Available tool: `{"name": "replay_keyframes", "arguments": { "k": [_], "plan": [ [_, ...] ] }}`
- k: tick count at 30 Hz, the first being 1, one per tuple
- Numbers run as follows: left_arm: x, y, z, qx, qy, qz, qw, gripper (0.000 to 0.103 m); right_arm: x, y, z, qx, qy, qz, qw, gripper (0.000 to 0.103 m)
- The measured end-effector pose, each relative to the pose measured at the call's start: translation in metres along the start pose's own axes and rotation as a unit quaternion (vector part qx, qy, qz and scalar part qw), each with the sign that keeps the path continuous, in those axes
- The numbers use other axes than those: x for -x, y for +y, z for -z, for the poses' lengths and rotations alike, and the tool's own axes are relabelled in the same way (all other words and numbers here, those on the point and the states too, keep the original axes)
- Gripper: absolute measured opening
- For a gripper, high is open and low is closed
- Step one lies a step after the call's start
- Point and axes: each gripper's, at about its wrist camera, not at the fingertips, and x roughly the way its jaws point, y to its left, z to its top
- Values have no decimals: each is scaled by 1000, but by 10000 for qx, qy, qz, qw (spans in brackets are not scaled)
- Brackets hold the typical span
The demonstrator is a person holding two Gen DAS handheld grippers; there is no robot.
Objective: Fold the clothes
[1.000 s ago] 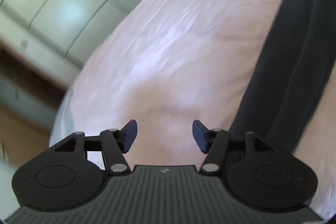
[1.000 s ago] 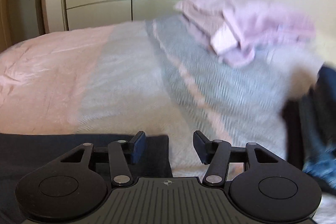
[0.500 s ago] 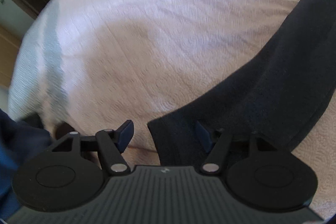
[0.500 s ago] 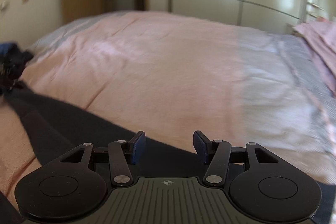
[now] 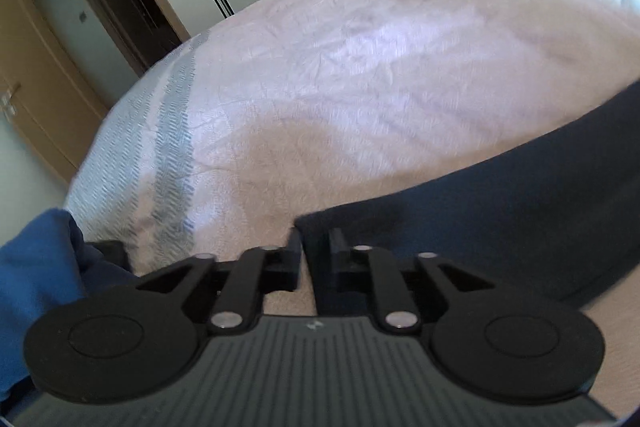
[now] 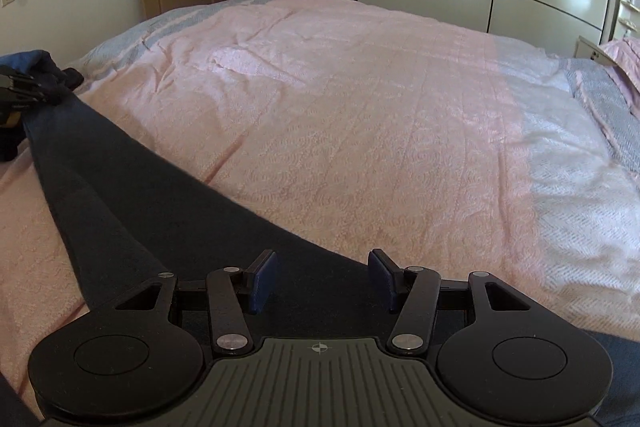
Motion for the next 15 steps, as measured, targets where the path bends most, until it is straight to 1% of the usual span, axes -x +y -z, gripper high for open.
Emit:
{"name": "replay_keyframes", "arguments": {
  "k": [1, 2, 3, 4, 5, 7, 10, 11, 13, 15],
  "plan": [
    [-2, -4, 1, -66, 64, -38, 10000, 24, 2, 3, 1, 9, -6, -44, 10000, 54],
    [-4, -9, 2, -135, 118, -82, 9998, 27, 5, 8, 2, 66, -6, -79, 9999, 54],
    [-1, -12, 3, -229, 95, -179, 9995, 35, 7, 13, 4, 123, -6, -113, 9999, 54],
    [2, -15, 5, -323, 60, -277, 9991, 39, 10, 18, 5, 180, -6, -148, 9997, 54],
    [10, -17, 6, -424, -55, -387, 9983, 43, 12, 23, 6, 236, -6, -182, 9996, 54],
    [28, -21, 7, -607, -290, -521, 9964, 43, 24, 26, 12, 156, -106, -168, 9997, 54],
    [61, -34, 6, -804, -668, -282, 9941, 43, 47, 26, 23, -133, -327, -65, 9994, 54],
    [66, -47, 6, -964, -752, -137, 9924, 42, 55, 24, 27, -288, -367, 3, 9989, 54],
    [77, -73, 6, -1283, -919, 152, 9873, 43, 69, 17, 38, -598, -347, 66, 9976, 54],
    [87, -99, 7, -1600, -1084, 441, 9802, 43, 83, 11, 51, -882, -290, 86, 9956, 54]
  ]
}}
